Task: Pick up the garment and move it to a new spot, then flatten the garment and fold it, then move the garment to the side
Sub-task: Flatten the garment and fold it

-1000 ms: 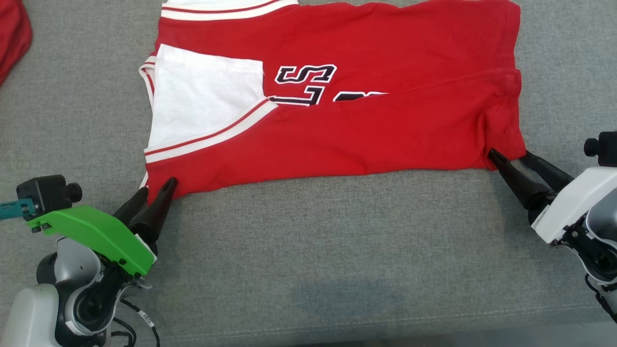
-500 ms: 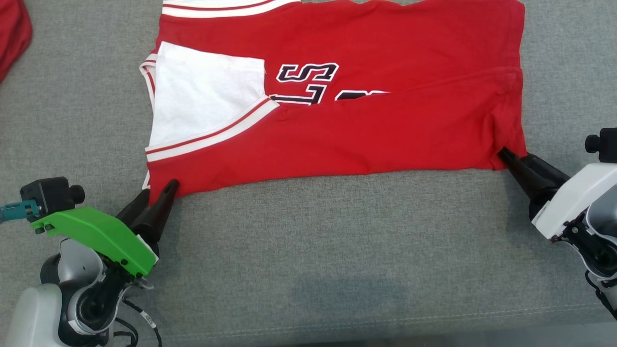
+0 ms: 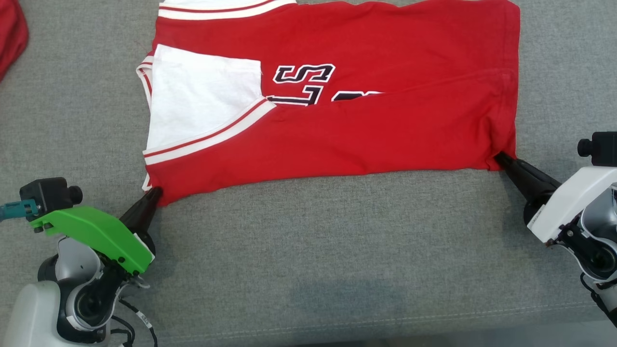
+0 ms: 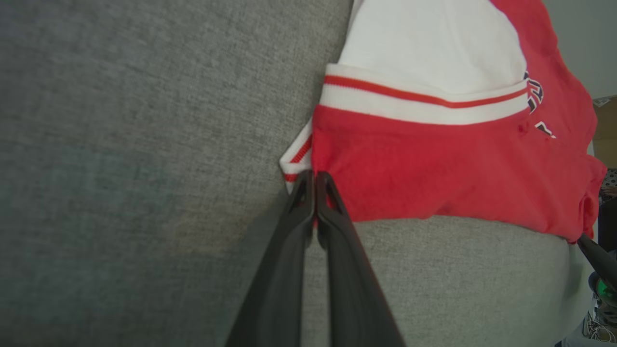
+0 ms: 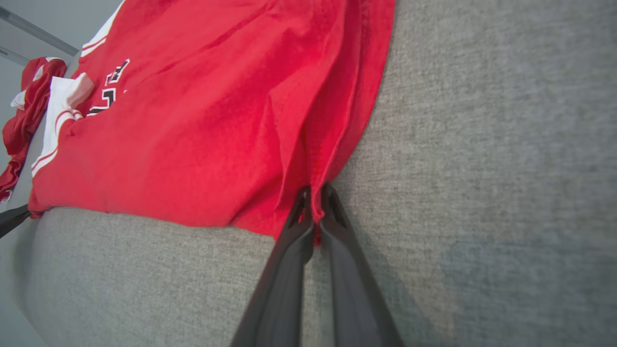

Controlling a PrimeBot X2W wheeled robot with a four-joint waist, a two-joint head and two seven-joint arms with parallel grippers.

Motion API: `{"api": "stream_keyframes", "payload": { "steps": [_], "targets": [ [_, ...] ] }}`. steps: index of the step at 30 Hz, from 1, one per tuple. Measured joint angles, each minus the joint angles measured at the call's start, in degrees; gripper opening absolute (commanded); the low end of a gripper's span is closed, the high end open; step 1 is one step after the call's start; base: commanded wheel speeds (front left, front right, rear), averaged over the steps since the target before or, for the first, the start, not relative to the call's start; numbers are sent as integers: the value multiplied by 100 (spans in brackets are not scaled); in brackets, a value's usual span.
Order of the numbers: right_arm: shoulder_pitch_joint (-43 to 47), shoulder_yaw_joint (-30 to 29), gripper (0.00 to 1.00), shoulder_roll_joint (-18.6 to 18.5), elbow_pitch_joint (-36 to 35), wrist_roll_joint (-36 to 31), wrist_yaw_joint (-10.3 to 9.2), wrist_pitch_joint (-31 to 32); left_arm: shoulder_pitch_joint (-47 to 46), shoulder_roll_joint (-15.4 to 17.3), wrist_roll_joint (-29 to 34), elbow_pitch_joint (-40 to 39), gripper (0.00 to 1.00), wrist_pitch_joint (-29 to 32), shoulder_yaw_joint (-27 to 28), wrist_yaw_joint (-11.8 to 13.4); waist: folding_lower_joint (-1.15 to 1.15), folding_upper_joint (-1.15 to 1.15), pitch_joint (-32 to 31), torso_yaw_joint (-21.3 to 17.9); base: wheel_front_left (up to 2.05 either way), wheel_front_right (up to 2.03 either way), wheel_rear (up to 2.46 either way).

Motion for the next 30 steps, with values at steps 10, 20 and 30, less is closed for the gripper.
{"api": "stream_keyframes", "payload": {
  "steps": [10,20,30],
  "targets": [
    [31,37,0,34,177,216,3,24,-7,124,-8,36,0,81,-2,-197,0,0,-179,-27,0,0,0],
    [370,-22,0,-109,177,412,11,101,271,203,-268,-347,0,256,13,-304,0,0,-502,3,0,0,0],
    [914,-264,0,-458,49,733,19,211,740,326,-514,-1061,0,466,164,-336,0,0,-730,67,0,0,0]
  ]
}}
